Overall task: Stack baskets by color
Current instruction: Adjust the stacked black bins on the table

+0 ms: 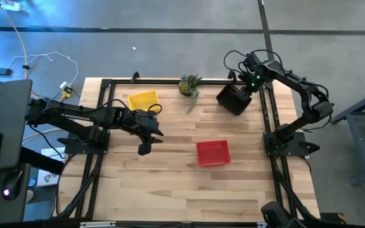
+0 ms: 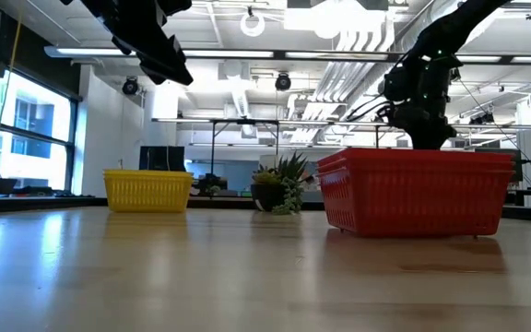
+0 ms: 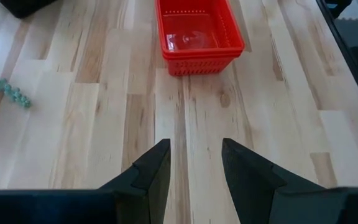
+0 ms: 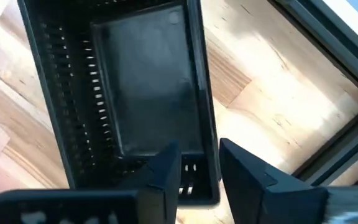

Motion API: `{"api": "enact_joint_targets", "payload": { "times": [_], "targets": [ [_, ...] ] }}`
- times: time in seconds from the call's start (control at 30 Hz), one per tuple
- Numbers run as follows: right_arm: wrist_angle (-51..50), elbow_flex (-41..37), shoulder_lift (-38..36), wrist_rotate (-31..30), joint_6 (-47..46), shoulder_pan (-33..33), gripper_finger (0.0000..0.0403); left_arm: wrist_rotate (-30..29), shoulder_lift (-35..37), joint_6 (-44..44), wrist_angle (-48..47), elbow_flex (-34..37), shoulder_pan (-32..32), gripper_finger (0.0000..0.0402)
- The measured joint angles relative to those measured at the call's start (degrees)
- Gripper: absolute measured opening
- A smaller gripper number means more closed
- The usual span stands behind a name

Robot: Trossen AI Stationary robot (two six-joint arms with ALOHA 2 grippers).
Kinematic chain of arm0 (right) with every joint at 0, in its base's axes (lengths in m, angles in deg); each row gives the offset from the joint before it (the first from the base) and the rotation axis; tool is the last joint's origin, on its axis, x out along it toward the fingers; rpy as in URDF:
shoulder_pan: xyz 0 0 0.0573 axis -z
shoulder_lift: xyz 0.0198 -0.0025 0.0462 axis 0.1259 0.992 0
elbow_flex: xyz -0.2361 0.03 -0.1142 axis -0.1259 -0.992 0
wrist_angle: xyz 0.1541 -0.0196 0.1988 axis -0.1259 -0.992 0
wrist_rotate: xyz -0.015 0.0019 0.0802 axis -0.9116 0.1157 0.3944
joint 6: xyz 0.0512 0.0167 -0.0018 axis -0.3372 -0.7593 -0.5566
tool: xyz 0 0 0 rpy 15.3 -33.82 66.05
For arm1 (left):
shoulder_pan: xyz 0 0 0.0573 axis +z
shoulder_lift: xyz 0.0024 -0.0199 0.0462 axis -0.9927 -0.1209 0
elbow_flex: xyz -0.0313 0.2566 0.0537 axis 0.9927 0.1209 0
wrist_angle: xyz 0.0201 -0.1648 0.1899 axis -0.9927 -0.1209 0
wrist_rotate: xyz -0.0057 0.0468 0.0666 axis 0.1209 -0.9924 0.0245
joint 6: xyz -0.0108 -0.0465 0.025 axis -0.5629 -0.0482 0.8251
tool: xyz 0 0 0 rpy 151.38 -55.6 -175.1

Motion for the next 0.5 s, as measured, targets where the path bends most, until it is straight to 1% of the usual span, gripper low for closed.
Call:
{"api": "enact_joint_targets", "payload": {
  "times": [0.2, 0.3, 0.4, 0.5],
  "targets": [
    [-0.4, 0.4, 0.0, -2.2, -0.1, 0.0, 0.0094, 0.0, 0.0, 1.4, 0.1, 0.0, 0.4, 0.0131],
    [-0.7, 0.8, -1.1, -1.9, -1.6, -0.8, 0.0094, -0.7, 0.0, 1.4, 0.1, 0.0, 1.2, 0.0131],
    [-1.2, 0.8, -2.7, -1.6, -3.3, -3.1, 0.0094, -3.3, 0.0, 1.4, 0.1, 0.0, 2.0, 0.0131],
    [-1.8, 0.9, -3.9, -1.4, -6.1, -7.0, 0.0094, -5.0, 0.0, 1.4, 0.1, 0.0, 3.1, 0.0131]
  ]
}}
